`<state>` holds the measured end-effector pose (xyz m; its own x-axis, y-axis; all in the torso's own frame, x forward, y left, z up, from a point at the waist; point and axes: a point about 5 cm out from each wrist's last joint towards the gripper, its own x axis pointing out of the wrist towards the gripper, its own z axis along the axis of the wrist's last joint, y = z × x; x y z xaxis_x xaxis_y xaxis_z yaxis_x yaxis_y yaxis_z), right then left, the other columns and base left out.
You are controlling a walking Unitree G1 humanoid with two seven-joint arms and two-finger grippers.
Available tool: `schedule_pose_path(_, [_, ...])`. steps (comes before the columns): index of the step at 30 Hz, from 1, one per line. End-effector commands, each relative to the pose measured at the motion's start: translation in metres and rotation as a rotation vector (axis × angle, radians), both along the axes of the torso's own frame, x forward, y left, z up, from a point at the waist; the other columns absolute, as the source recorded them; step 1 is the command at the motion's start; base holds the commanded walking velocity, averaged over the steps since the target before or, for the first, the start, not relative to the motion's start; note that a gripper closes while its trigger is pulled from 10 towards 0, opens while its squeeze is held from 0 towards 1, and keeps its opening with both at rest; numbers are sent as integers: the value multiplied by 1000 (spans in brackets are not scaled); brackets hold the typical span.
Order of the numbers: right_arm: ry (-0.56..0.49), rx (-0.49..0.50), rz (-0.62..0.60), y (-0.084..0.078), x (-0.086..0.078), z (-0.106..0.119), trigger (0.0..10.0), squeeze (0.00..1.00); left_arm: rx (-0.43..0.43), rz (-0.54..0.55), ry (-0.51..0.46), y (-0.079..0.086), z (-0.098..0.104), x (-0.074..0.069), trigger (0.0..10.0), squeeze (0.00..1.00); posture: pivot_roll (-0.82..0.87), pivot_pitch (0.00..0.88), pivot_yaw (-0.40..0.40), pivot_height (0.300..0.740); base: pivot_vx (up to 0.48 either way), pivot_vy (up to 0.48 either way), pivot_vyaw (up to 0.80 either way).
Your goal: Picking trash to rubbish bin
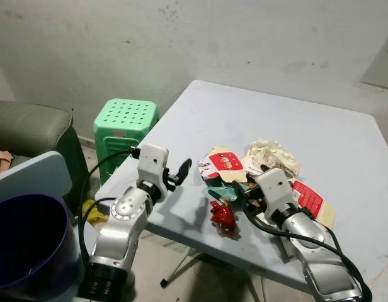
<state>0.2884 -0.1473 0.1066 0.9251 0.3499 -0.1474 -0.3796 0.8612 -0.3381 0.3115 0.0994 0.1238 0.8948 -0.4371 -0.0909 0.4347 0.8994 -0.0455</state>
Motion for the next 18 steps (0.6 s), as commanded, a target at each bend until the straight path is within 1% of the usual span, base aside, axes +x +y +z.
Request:
schedule_pose_path(1, [-12,-22,14,0,6,2,10000,0,0,-15,-23,-4,7,-1,10000,0,-34,0,-84,740,0,0,0])
schedule_pose_path(7, [-26,-30,40,6,16,3,10000,0,-15,13,-24,-1,10,-1,10000,0,-18,0,-99,740,0,0,0])
schedule_pose_path(11, [-39,-44,48,10,21,5,10000,0,-17,10,-21,-2,10,-2,10000,0,-13,0,-104,740,0,0,0])
schedule_pose_path(13, [-40,-35,66,12,23,5,10000,0,-13,2,-20,-4,9,-3,10000,0,-10,0,-105,740,0,0,0])
schedule_pose_path(15, [-51,6,117,17,23,9,10000,0,-11,-5,-19,-6,9,-4,10000,0,-9,0,-105,740,0,0,0])
schedule_pose_path(18, [-54,7,115,17,24,10,10000,0,-12,-4,-19,-6,10,-4,10000,0,-9,0,-105,740,0,0,0])
